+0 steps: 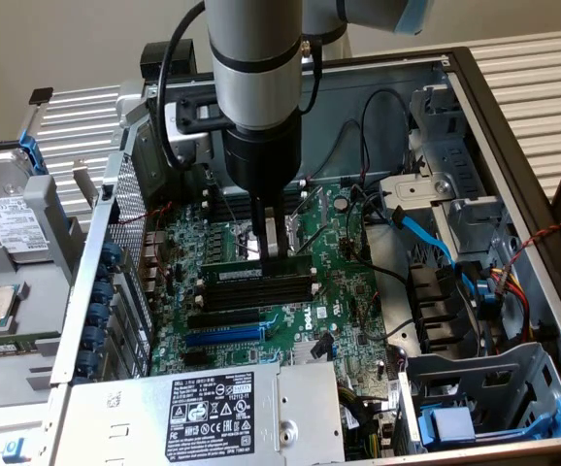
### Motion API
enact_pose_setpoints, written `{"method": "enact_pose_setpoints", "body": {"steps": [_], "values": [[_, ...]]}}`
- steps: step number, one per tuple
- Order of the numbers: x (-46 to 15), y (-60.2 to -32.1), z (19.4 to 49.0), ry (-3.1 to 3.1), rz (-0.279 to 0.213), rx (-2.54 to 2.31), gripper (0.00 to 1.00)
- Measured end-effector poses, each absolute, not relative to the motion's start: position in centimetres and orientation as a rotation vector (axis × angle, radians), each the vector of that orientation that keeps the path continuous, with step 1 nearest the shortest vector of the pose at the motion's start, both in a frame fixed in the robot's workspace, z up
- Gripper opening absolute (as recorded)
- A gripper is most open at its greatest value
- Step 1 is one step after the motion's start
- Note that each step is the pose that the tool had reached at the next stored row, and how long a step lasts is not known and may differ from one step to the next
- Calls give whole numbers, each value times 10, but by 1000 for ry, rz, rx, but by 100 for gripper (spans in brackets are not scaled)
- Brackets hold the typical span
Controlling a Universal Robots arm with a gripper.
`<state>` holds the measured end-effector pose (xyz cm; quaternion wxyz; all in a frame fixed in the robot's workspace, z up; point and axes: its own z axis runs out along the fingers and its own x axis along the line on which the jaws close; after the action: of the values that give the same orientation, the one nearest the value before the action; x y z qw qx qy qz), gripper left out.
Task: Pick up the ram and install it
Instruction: 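Insert the ram into the slot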
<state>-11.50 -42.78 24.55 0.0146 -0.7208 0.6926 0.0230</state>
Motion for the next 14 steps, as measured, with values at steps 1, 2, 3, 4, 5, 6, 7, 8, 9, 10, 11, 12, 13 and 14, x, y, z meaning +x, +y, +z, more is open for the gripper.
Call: {"method": "enact_pose_setpoints", "body": {"steps": [1, 2, 3, 4, 5, 6, 7, 8, 9, 10, 11, 12, 13, 14], "values": [[-115, -428, 245, 2156, 72, -2243, 14], [-115, -428, 244, 2156, 72, -2243, 14], [-115, -428, 243, 2156, 72, -2243, 14], [-115, -428, 243, 2156, 72, -2243, 14], [-115, -428, 242, 2156, 72, -2243, 14], [-115, -428, 242, 2156, 72, -2243, 14], [-115, -428, 242, 2156, 72, -2243, 14], [-115, -428, 241, 2156, 72, -2243, 14], [-115, -428, 241, 2156, 72, -2243, 14], [-115, -428, 240, 2156, 72, -2243, 14], [-115, -428, 240, 2156, 72, -2243, 14], [-116, -428, 240, 2157, 72, -2243, 14], [-116, -428, 240, 2157, 72, -2243, 14], [-116, -428, 240, 2157, 72, -2243, 14]]}}
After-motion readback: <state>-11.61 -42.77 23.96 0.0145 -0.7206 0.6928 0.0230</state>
